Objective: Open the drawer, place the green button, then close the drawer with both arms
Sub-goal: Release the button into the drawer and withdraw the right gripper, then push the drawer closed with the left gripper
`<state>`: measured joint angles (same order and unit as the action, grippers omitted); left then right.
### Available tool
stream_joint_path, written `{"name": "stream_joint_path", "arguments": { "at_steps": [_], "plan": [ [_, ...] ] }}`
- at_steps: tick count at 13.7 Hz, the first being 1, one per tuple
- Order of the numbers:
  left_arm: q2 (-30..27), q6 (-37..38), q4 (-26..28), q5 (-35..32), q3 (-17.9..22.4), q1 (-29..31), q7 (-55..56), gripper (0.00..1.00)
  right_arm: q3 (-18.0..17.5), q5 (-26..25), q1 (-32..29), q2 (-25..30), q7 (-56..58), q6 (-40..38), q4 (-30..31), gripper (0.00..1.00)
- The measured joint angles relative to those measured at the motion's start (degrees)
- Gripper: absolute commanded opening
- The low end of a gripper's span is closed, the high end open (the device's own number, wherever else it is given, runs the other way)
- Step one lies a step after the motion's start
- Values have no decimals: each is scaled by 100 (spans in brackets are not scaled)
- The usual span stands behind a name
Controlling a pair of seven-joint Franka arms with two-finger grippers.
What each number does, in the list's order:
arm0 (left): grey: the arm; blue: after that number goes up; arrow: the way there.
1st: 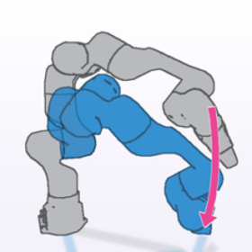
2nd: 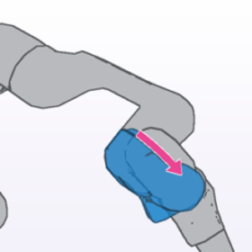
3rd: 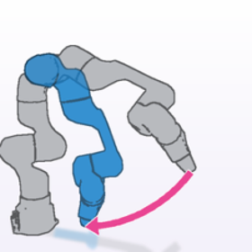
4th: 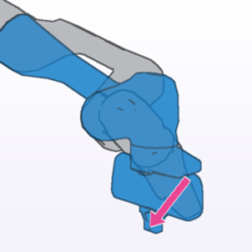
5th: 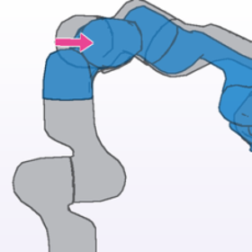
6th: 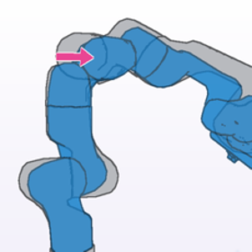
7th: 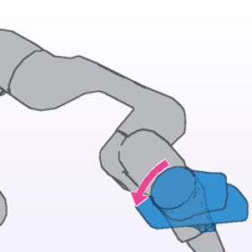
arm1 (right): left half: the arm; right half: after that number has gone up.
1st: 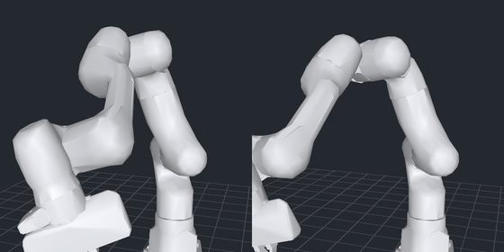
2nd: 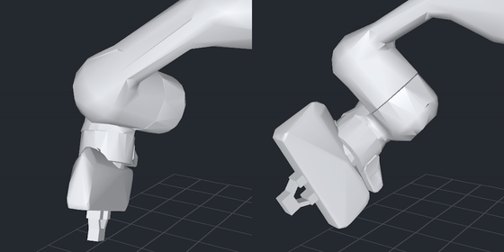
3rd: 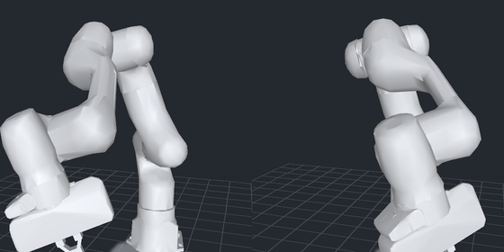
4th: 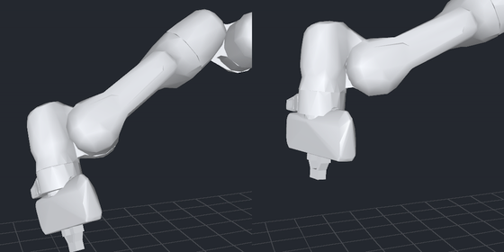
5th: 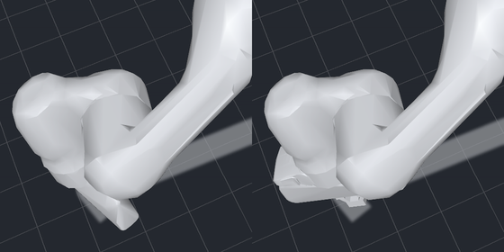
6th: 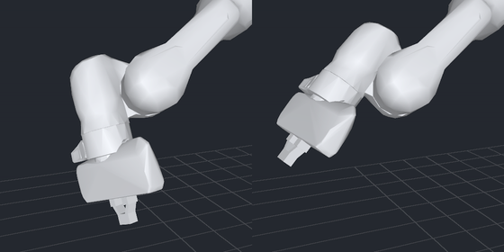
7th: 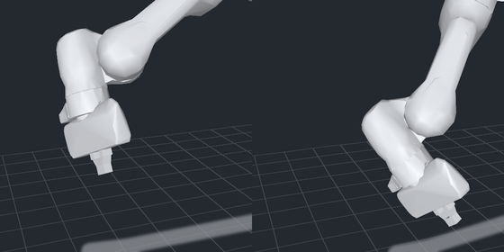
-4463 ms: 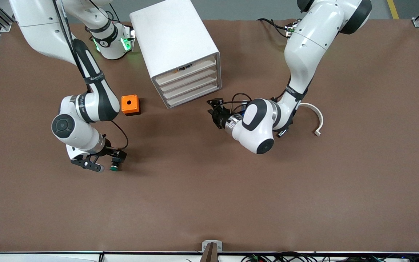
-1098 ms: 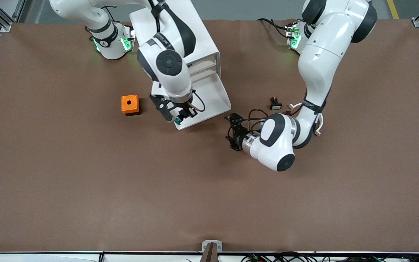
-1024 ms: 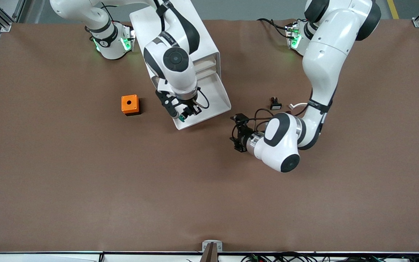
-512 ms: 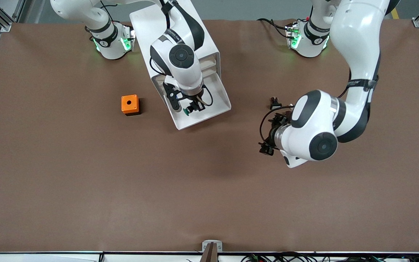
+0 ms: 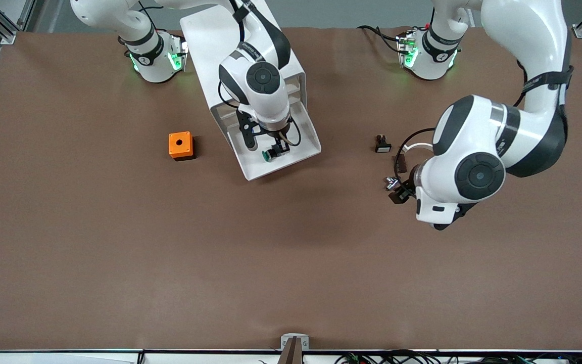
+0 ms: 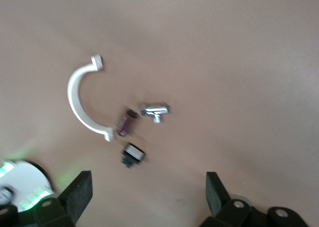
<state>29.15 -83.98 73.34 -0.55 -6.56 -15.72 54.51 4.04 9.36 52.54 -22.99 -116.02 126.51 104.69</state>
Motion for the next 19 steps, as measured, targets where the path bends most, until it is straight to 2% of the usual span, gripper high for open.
{"name": "stream_joint_path", "arguments": {
  "at_steps": [3,6,11,13,16,19],
  "plan": [
    [-312,86,63,-228,4,142,-759,100,45,-1,2,4,136,-68,-139,100],
    [-779,68,399,-358,5,381,-1606,100,124,0,-266,13,1249,-956,-592,100],
    [-1579,-1305,1890,-372,-60,476,-2261,100,199,-7,-1310,82,3522,-2706,-1525,100],
    [-1538,-1678,2178,-372,-279,451,-2279,100,218,-115,-1775,144,4529,-3262,-1789,100],
    [-1173,-2229,2317,-372,-683,322,-2110,100,233,-475,-2471,306,6128,-3712,-1916,100],
    [-639,-3003,2332,-372,-767,-128,-1584,100,243,-743,-3207,536,7760,-4007,-1948,100]
  ]
}}
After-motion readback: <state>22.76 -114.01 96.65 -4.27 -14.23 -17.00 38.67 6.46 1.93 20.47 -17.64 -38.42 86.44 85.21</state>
